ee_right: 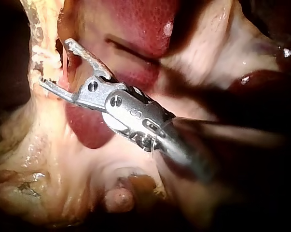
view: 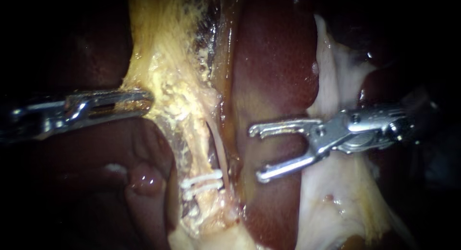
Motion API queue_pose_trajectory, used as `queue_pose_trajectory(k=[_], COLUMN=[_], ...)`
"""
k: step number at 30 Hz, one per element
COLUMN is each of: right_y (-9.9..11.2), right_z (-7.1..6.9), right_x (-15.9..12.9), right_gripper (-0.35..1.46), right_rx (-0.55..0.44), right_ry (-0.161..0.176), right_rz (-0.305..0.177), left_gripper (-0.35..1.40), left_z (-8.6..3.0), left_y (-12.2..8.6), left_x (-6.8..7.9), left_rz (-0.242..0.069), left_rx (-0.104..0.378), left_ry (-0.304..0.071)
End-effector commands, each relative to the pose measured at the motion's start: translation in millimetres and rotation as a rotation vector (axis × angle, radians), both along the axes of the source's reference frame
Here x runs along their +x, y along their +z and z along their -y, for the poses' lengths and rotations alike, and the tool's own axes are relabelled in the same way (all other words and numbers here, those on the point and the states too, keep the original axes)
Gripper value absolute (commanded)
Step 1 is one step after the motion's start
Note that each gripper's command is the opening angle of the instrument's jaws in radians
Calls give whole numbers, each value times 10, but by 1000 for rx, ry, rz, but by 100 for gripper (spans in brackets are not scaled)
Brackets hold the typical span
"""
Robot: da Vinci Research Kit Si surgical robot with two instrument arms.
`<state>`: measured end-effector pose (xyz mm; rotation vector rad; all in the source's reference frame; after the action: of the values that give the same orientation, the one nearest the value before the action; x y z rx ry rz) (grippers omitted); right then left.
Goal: Going back second clip left tube
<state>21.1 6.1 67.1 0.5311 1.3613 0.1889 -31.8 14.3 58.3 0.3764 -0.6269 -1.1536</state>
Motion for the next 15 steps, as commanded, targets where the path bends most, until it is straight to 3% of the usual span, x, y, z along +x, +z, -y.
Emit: queue_pose_trajectory(k=[1, 8, 15], right_y=[-3, -5, -4], right_z=[-1, -1, -1], right_x=[-2, -3, -5], right_gripper=[60, 60, 60], right_rx=[-8, -59, -93], right_ry=[-1, -10, -17], right_rz=[0, -12, -20], left_gripper=[-35, -35, -35], left_z=[1, 18, 42], left_y=[1, 17, 53], left_x=[-1, -17, -45], left_rz=[1, 17, 19], left_rx=[1, 4, 24], left_ry=[1, 12, 47])
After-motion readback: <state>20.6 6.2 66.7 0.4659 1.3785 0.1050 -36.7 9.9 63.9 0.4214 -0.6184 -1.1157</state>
